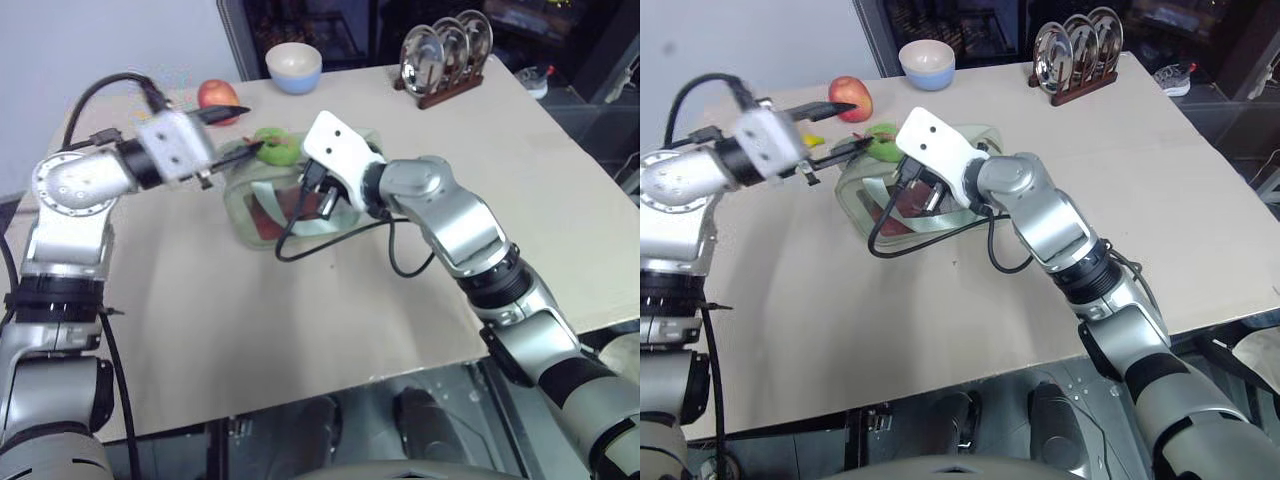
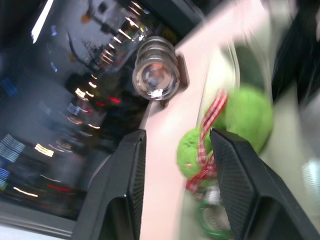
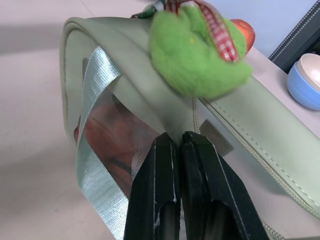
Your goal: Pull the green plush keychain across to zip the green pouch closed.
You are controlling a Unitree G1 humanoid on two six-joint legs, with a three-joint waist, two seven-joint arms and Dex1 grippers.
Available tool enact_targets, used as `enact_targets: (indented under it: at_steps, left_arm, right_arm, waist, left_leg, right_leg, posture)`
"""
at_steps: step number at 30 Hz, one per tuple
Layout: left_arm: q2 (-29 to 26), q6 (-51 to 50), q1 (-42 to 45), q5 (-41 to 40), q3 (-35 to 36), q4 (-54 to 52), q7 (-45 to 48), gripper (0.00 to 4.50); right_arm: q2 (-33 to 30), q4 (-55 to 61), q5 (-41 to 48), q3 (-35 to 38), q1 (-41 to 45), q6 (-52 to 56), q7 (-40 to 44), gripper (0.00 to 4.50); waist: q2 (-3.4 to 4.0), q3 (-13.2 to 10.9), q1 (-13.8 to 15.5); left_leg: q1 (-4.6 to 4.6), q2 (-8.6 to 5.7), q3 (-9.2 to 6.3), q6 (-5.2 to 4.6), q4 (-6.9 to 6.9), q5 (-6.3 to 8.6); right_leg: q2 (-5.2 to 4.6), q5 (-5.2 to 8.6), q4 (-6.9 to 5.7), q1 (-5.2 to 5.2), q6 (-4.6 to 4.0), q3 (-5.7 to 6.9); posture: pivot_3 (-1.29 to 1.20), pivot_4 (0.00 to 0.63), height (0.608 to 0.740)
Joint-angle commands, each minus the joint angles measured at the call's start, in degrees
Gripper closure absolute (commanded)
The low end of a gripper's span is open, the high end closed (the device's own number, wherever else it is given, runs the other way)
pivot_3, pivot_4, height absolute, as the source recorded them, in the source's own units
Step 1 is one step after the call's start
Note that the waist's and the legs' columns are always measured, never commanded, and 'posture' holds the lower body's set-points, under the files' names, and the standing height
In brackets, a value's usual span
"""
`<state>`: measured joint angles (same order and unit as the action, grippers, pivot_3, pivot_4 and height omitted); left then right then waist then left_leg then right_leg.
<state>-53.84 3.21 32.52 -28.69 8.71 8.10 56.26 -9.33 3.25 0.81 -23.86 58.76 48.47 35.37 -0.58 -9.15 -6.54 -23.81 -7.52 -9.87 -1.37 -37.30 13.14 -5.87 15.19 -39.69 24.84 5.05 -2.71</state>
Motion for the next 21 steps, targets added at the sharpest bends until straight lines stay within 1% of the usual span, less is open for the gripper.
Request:
enact_targets:
  at_steps: [1, 2, 4, 6, 8, 10, 14, 16, 21]
  left_arm:
    - [-1.8, -14.3, -9.9, -13.3, 9.8, -6.3, 3.7, 2.37]
    - [-1.1, -17.3, -14.8, -15.9, 12.7, -8.0, 3.9, 2.37]
    - [0.8, -19.2, -22.0, -16.6, 15.9, -11.3, 2.3, 2.37]
    - [4.0, -21.0, -26.8, -17.5, 16.8, -16.1, -0.8, 2.37]
    - [7.1, -20.3, -29.1, -14.1, 15.1, -18.5, -4.6, 2.37]
    - [9.3, -19.6, -29.8, -11.4, 13.3, -19.7, -7.0, 2.37]
    - [14.6, -19.8, -27.2, -7.9, 10.4, -20.5, -13.1, 2.37]
    - [15.7, -18.8, -25.6, -4.5, 9.3, -18.9, -15.3, 2.37]
    - [18.1, -18.3, -22.3, -2.1, 8.0, -17.3, -16.9, 2.37]
  right_arm:
    - [-0.1, 1.7, 0.0, 1.2, 1.0, -0.9, -0.4, 4.50]
    - [-0.1, 1.8, 0.0, 1.2, 1.0, -0.8, -0.3, 4.50]
    - [-0.4, 2.2, 0.1, 1.2, 0.9, -0.7, -0.1, 4.50]
    - [-0.6, 2.3, 0.2, 1.0, 0.9, -0.7, 0.2, 4.50]
    - [-0.7, 2.3, 0.4, 0.9, 0.9, -0.7, 0.4, 4.50]
    - [-0.9, 2.4, 0.4, 0.7, 0.9, -0.7, 0.6, 4.50]
    - [-1.3, 2.9, 0.3, 0.5, 0.9, -0.5, 1.1, 4.50]
    - [-1.4, 3.1, 0.3, 0.4, 0.9, -0.3, 1.3, 4.50]
    - [-1.6, 3.1, 0.2, 0.4, 1.1, -0.1, 1.5, 4.50]
  waist:
    - [0.01, 0.0, -0.5]
    - [0.02, 0.0, -0.7]
    - [0.02, 0.0, -0.5]
    - [0.00, 0.0, 0.3]
    - [-0.03, 0.0, 1.3]
    - [-0.03, 0.0, 2.7]
    - [-0.06, 0.0, 3.7]
    - [-0.10, 0.0, 4.0]
    - [-0.11, 0.1, 4.0]
  left_leg:
    - [0.04, 0.00, 0.02, 0.00, 0.00, 0.00]
    - [0.07, 0.00, 0.04, 0.00, 0.01, 0.00]
    - [0.13, 0.01, 0.07, 0.00, 0.01, 0.00]
    - [0.13, 0.05, 0.03, 0.01, -0.01, 0.00]
    - [0.09, 0.05, -0.02, 0.07, -0.03, -0.04]
    - [0.12, 0.06, -0.08, 0.16, -0.03, -0.09]
    - [0.15, 0.06, -0.07, 0.21, -0.03, -0.12]
    - [0.12, 0.06, -0.07, 0.22, -0.04, -0.12]
    - [0.11, 0.09, -0.05, 0.24, -0.02, -0.13]
  right_leg:
    - [-0.01, 0.00, -0.04, 0.01, 0.00, 0.01]
    - [-0.01, 0.00, -0.06, 0.02, -0.01, -0.01]
    - [0.01, 0.00, -0.11, 0.00, -0.01, -0.04]
    - [0.02, 0.00, -0.09, -0.04, -0.02, 0.02]
    - [0.02, -0.07, -0.09, -0.03, -0.12, 0.11]
    - [0.01, -0.14, -0.08, -0.04, -0.22, 0.18]
    - [0.01, -0.19, -0.10, -0.06, -0.28, 0.19]
    - [0.02, -0.20, -0.11, -0.06, -0.29, 0.20]
    - [0.01, -0.20, -0.09, -0.05, -0.29, 0.18]
  posture:
    - [0.00, 0.150, 0.740]
    - [0.00, 0.150, 0.740]
    - [0.00, 0.150, 0.740]
    - [0.00, 0.150, 0.740]
    - [0.00, 0.150, 0.740]
    - [0.00, 0.150, 0.740]
    - [0.00, 0.150, 0.740]
    - [0.00, 0.150, 0.740]
    - [0.00, 0.150, 0.740]
